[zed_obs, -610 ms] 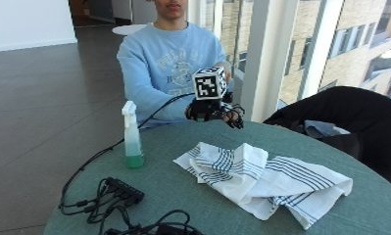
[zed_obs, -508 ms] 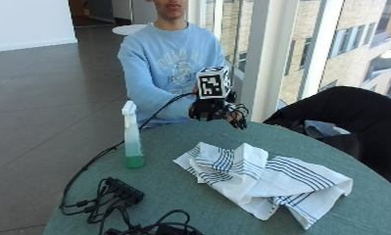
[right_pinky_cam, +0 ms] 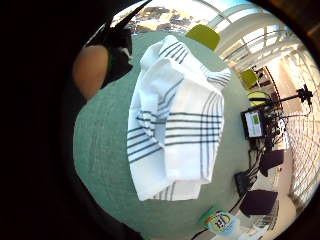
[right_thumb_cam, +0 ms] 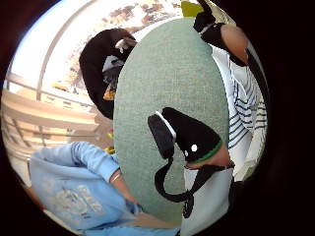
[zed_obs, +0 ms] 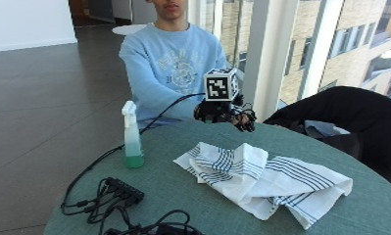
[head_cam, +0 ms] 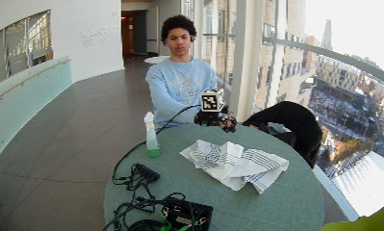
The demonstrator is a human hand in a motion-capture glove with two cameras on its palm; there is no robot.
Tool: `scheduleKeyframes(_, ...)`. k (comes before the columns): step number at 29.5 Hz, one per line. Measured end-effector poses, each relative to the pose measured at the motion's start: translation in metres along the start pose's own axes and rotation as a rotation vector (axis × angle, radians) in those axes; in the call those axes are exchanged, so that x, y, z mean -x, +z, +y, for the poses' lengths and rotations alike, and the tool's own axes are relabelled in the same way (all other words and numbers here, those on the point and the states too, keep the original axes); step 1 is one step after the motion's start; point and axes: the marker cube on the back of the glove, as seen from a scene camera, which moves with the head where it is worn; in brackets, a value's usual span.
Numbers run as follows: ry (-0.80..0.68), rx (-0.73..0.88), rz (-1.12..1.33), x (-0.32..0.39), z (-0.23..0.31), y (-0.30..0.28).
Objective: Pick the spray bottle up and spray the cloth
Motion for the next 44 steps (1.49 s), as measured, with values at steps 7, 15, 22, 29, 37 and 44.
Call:
scheduleKeyframes(7, 0.015, 0.008, -0.004, -0.006, 0.003, -0.001)
scheduleKeyframes(15, 0.054, 0.059, 0.031, -0.004, 0.036, -0.008)
scheduleKeyframes(22, 0.113, 0.038, 0.019, -0.004, 0.099, -0.026)
scheduleKeyframes(29, 0.225, -0.036, -0.004, -0.010, 0.180, -0.044)
scheduleKeyframes(37, 0.350, -0.168, -0.062, -0.019, 0.256, -0.057)
scheduleKeyframes(44, 0.463, -0.345, -0.112, -0.041, 0.301, -0.061)
